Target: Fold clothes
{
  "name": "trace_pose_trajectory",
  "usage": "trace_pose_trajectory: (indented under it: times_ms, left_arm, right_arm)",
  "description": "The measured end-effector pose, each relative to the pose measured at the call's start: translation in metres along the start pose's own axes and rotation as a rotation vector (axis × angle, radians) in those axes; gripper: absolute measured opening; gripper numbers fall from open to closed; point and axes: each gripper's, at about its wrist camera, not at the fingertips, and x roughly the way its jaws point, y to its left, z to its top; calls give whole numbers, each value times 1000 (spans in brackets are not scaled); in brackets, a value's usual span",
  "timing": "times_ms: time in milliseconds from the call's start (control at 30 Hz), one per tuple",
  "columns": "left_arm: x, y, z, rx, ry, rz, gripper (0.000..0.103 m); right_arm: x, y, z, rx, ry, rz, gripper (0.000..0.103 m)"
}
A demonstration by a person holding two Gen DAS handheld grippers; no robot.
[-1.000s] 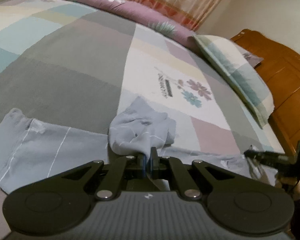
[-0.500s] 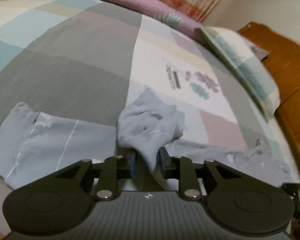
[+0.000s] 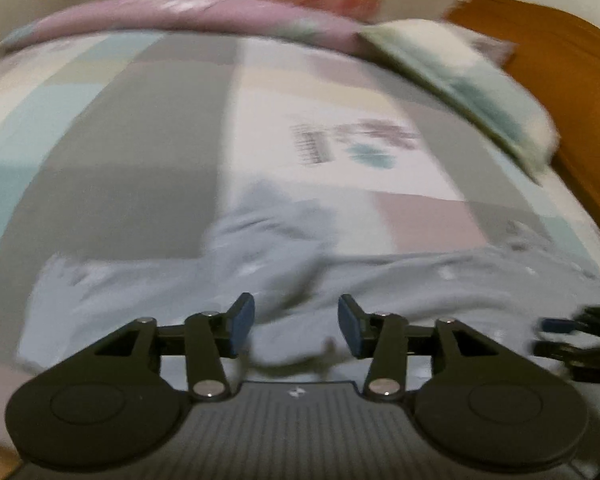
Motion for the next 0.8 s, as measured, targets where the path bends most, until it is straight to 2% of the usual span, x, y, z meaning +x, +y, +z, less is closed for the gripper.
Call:
trace_pose_trajectory:
  times_ms: [133, 267, 400, 600, 733, 800]
  left_arm:
    - [23, -45, 2, 133, 32, -91, 59]
    - [59, -73, -8, 188, 117, -104, 59]
    - [69, -86, -21, 244, 136, -54, 59]
    - [51, -77, -38, 241, 157, -2, 60]
    - [45, -82, -33, 250, 194, 35, 60]
    - [42, -90, -23, 257, 171, 37, 60]
  right_arm:
    - [0, 5, -10, 2, 18, 2, 56]
    - [-7, -3, -18, 54, 25, 18, 56]
    - [-10, -12, -20, 114, 19, 37, 56]
    - [-10, -20, -23, 157, -5, 76, 61]
    - [-11, -22, -25, 171, -18, 93, 62]
    - [-12, -23, -24, 175, -18, 92, 62]
